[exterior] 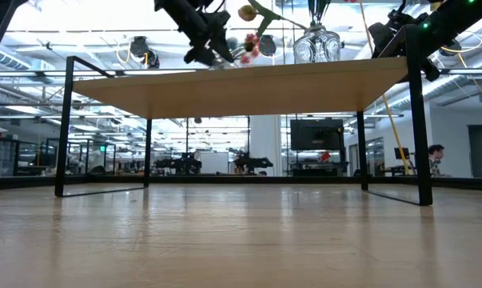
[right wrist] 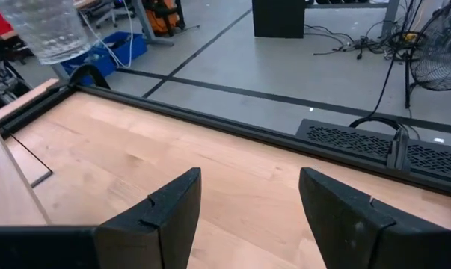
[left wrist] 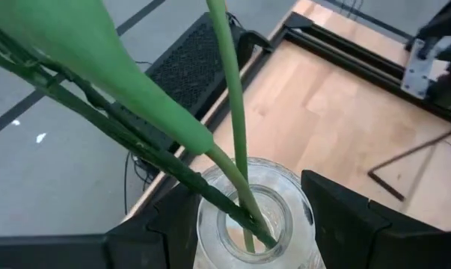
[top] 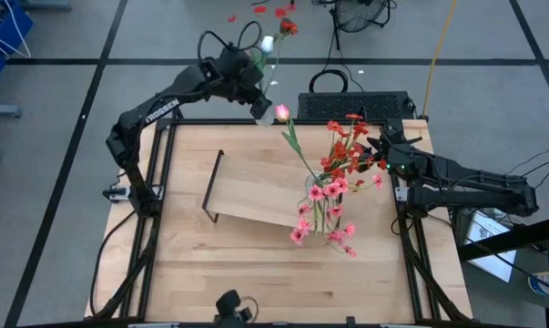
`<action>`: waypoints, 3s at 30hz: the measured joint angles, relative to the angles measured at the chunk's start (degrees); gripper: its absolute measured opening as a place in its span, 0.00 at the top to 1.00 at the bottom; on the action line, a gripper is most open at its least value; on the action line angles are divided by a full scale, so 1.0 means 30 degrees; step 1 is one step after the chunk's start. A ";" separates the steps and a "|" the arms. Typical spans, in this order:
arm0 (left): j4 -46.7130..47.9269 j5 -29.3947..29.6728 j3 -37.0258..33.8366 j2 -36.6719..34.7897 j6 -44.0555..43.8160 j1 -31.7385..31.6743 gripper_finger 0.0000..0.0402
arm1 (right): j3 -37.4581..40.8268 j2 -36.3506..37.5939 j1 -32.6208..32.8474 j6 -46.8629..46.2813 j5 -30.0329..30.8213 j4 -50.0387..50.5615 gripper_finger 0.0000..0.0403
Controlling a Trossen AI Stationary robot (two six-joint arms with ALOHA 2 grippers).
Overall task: Pick and place flowers into a vace then onto a shelf
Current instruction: Put the transparent flower vase on the shelf
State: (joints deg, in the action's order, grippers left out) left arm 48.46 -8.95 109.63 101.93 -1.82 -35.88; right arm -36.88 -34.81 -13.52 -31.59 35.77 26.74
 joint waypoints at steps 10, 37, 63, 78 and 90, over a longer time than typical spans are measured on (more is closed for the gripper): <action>0.2046 0.1462 0.0239 -0.0537 -0.1523 0.2492 0.47 | 0.0000 0.0007 0.0000 0.1029 -0.0007 0.0095 0.46; 0.3217 0.8721 0.0224 -0.1260 -0.5982 0.9663 0.47 | 0.0000 0.0051 -0.0001 0.2427 -0.1027 0.0104 0.46; -0.3070 1.3300 -1.2142 -0.8349 -1.1632 1.2411 0.47 | -0.0007 0.0051 -0.0480 0.4313 -0.3526 -0.0122 0.46; -0.5739 1.2339 -1.5853 -0.9025 -0.9697 1.3489 0.47 | -0.0007 0.0007 -0.1991 0.2410 -0.3410 -0.0971 0.46; -0.5577 1.1790 -1.6550 -0.8954 -0.9031 1.3561 0.38 | -0.0007 0.0003 -0.2018 0.0597 -0.3392 -0.1837 0.46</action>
State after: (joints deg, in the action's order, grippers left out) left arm 31.73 26.42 59.98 75.07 -28.92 4.80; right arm -36.91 -34.80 -19.57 -29.80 25.59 21.22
